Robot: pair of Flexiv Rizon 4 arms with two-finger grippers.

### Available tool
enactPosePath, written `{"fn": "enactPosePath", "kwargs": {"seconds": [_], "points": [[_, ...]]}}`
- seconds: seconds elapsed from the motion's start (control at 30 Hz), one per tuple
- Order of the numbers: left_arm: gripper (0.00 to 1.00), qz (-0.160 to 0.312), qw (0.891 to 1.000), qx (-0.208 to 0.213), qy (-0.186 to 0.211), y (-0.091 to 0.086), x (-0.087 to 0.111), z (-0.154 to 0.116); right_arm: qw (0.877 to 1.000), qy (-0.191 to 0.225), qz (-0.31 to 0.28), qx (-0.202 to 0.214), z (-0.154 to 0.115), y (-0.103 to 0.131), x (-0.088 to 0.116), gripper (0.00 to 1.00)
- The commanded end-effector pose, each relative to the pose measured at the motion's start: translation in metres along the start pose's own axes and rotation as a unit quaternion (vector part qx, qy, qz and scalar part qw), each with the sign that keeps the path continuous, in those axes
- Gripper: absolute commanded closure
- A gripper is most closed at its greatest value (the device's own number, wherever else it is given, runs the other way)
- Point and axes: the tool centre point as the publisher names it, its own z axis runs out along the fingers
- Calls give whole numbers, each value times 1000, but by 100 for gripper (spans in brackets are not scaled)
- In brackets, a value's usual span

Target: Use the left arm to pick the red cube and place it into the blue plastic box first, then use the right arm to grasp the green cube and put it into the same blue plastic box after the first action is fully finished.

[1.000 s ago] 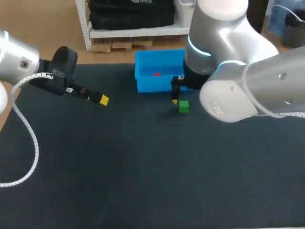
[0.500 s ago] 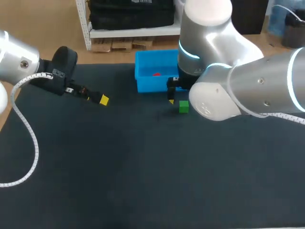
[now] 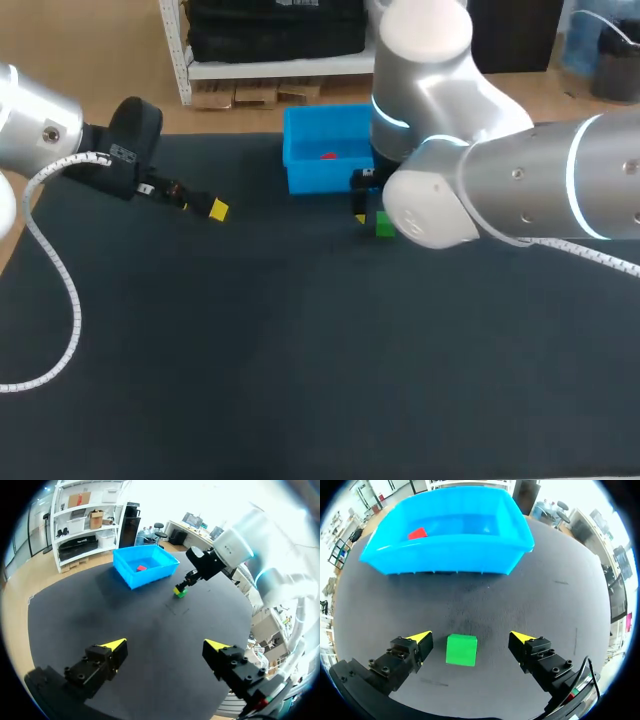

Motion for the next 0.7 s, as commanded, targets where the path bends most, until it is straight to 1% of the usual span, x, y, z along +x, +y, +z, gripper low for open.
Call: {"fn": "enactPosePath", "kwargs": {"seconds": [0.03, 0.3, 0.33, 0.37, 0.4, 0.43, 0.7], "points": [[0, 2, 1000, 2, -3, 1, 1, 0, 1000, 5, -1, 2, 5, 2, -4, 0], [0, 2, 1000, 2, -3, 1, 1, 0, 1000, 11, -5, 2, 12, 0, -2, 0], [0, 2, 1000, 2, -3, 1, 1, 0, 1000, 11, -5, 2, 12, -1, -2, 31], [0, 2, 1000, 2, -3, 1, 1, 0, 1000, 12, -4, 2, 12, -1, -2, 57], [0, 2, 1000, 2, -3, 1, 1, 0, 1000, 12, -4, 2, 12, -2, -2, 77], [0, 2, 1000, 2, -3, 1, 1, 0, 1000, 12, -4, 2, 12, -2, -1, 100], [0, 2, 1000, 2, -3, 1, 1, 0, 1000, 15, -2, -7, 13, -4, 1, 100]]}}
